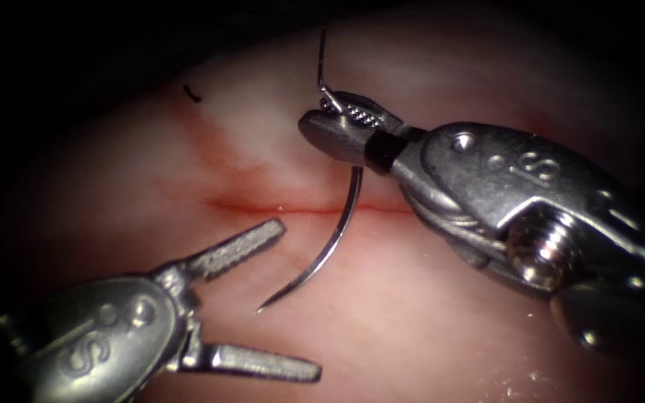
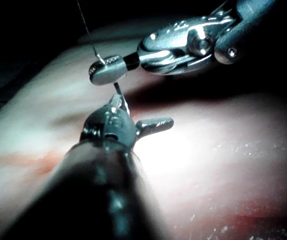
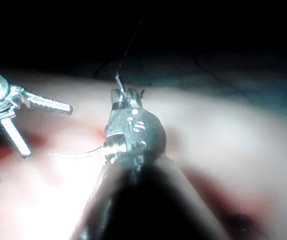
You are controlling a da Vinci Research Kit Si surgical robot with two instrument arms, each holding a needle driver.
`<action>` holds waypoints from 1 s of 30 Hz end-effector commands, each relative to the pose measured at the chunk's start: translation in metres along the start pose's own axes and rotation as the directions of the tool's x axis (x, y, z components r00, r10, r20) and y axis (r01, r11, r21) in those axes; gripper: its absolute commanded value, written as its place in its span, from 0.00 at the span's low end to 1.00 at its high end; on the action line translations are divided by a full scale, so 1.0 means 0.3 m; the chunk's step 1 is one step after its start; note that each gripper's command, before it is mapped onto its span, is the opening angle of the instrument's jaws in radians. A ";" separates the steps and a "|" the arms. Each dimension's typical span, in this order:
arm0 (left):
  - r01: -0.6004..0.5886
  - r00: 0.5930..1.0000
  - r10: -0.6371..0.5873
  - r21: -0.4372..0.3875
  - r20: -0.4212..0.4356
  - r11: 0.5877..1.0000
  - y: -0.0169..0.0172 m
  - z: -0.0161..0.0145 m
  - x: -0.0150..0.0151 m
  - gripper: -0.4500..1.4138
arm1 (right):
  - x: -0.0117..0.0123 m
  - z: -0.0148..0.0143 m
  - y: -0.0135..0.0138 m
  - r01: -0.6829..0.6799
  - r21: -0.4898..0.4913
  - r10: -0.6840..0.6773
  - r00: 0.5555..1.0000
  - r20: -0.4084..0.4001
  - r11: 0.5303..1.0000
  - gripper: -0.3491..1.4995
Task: Wound Closure
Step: Readjust grip by passing back to the left gripper.
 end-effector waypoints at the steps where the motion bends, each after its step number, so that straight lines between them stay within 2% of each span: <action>1: 0.013 1.000 -0.013 -0.017 -0.012 1.000 -0.003 0.002 0.003 0.59 | 0.0030 0.0035 0.0004 0.026 0.056 -0.024 0.999 -0.032 0.998 0.00; 2: 0.043 0.999 -0.045 -0.054 -0.030 0.998 -0.005 0.001 0.006 0.60 | 0.0034 0.0031 0.0008 0.045 0.127 -0.035 0.996 -0.080 0.991 0.00; 3: 0.051 0.998 -0.053 -0.057 -0.031 0.997 -0.007 0.001 0.008 0.62 | 0.0038 0.0030 0.0010 0.049 0.152 -0.034 0.995 -0.098 0.987 0.00; 8: 0.094 0.995 -0.095 -0.026 -0.022 0.995 -0.013 0.003 0.008 0.68 | 0.0057 0.0026 0.0023 0.072 0.252 -0.022 0.980 -0.196 0.965 0.00; 16: 0.196 0.980 -0.196 -0.031 -0.016 0.980 -0.017 0.006 -0.002 0.68 | 0.0096 0.0020 0.0031 0.127 0.241 -0.059 0.961 -0.271 0.962 0.00; 24: 0.230 0.973 -0.230 -0.043 -0.003 0.972 -0.016 0.010 -0.004 0.67 | 0.0112 0.0017 0.0016 0.181 0.239 -0.102 0.945 -0.310 0.954 0.00; 30: 0.240 0.971 -0.238 -0.064 0.033 0.969 -0.016 0.015 -0.006 0.66 | 0.0112 0.0017 0.0012 0.219 0.254 -0.115 0.922 -0.369 0.942 0.00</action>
